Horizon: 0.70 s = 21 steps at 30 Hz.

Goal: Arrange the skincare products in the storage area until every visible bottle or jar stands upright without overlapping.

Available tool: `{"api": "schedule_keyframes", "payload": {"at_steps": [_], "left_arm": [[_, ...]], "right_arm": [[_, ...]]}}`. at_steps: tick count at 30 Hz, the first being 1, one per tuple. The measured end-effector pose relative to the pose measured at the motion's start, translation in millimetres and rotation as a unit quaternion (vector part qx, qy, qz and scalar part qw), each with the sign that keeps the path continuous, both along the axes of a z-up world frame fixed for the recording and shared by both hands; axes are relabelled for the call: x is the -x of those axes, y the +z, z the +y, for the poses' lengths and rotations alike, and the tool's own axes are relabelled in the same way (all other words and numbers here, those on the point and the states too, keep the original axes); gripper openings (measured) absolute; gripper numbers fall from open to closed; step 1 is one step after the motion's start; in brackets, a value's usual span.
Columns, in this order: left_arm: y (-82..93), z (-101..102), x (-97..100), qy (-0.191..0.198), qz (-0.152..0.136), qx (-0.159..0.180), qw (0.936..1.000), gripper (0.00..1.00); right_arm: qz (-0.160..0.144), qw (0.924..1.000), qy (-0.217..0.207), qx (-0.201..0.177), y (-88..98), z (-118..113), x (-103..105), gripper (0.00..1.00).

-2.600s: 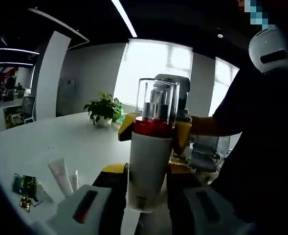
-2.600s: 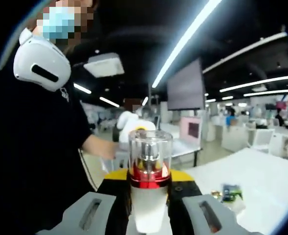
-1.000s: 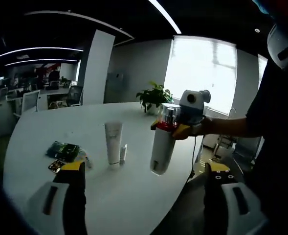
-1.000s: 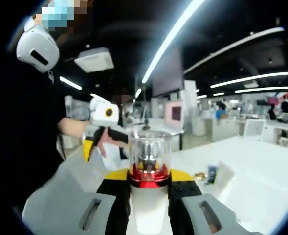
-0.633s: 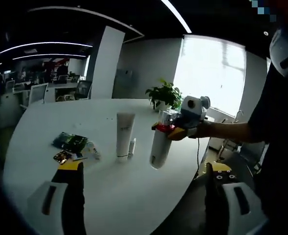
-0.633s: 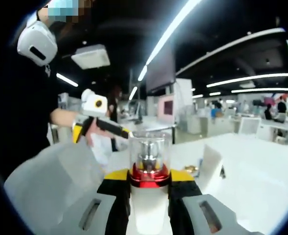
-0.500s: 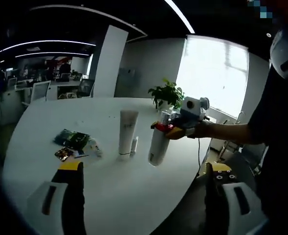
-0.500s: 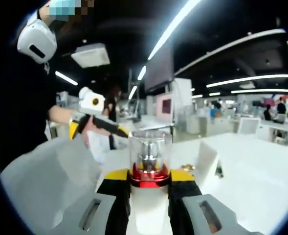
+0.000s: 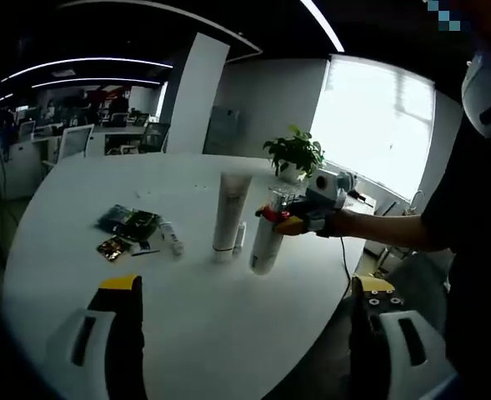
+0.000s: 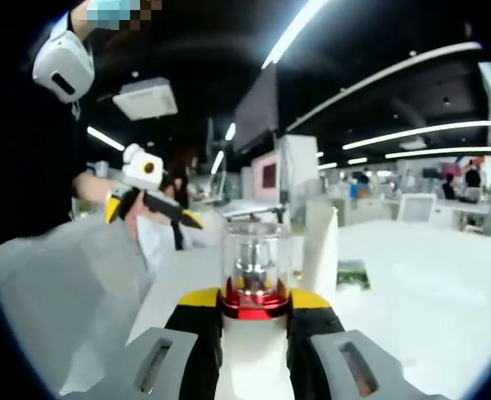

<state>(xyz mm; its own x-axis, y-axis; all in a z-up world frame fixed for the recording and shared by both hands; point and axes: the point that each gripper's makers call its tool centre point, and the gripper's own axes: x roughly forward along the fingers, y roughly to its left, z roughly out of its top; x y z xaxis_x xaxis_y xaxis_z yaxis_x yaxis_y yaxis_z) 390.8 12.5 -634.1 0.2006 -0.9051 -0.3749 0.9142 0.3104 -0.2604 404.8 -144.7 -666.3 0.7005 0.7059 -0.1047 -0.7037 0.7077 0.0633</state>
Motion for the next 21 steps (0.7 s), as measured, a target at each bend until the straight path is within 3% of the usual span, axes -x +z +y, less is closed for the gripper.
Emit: {"api": "schedule_keyframes", "payload": {"at_steps": [21], "left_arm": [[-22.7, -6, -14.8, -0.007, 0.02, -0.027, 0.9994, 0.99]], "right_arm": [[-0.013, 0.9999, -0.008, 0.008, -12.2, -43, -46, 0.2]]}}
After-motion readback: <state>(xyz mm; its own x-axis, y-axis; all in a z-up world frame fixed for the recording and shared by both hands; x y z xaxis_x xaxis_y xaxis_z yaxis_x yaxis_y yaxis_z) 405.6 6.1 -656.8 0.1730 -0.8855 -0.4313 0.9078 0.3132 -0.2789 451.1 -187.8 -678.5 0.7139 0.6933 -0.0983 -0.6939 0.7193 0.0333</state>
